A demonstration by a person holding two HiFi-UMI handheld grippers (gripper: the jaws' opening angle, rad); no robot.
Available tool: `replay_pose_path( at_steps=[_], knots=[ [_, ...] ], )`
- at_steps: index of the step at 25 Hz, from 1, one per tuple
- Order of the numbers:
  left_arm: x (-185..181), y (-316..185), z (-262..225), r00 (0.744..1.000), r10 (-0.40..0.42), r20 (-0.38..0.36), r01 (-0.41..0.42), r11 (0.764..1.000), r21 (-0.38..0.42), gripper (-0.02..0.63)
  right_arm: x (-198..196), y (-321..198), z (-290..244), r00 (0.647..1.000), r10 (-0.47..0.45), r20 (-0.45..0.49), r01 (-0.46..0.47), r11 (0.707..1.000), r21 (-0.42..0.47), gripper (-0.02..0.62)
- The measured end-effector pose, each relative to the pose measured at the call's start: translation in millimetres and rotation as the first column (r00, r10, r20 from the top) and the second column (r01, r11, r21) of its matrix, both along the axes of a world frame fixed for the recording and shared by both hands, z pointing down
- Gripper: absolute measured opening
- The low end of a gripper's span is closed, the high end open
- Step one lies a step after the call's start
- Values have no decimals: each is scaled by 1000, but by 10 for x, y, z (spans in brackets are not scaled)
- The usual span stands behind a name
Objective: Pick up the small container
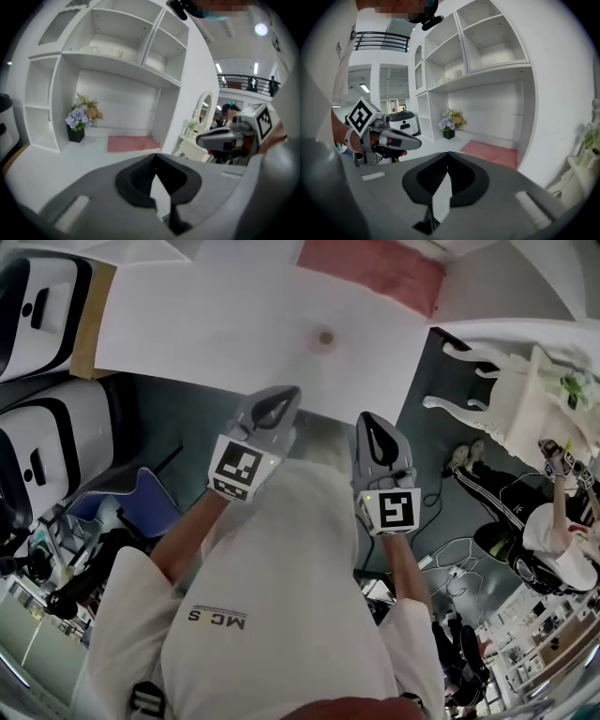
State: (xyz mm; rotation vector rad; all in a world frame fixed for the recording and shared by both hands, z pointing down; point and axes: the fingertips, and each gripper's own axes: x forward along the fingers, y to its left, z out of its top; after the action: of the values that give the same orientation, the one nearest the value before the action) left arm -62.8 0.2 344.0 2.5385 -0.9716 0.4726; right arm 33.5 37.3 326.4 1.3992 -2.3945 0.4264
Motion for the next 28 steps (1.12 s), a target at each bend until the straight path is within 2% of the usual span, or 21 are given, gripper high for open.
replay_pose_path(
  at_steps=[6, 16, 21, 28],
  knots=[
    [97, -158, 156, 999, -19, 33, 19, 1000, 17, 0, 28, -144, 19, 997, 38, 71, -40, 999, 30, -3],
    [199, -391, 652, 997, -42, 60, 42, 999, 3, 2, 144, -342, 442, 996, 45, 80, -43, 999, -21, -3],
    [339, -487, 859, 995, 5, 99, -6, 1000, 10, 2, 274, -354, 710, 992, 69, 101, -64, 997, -51, -3],
    [332, -665, 1068, 994, -3, 113, -1, 999, 38, 2, 267, -567, 930, 993, 62, 96, -61, 998, -18, -3]
  ],
)
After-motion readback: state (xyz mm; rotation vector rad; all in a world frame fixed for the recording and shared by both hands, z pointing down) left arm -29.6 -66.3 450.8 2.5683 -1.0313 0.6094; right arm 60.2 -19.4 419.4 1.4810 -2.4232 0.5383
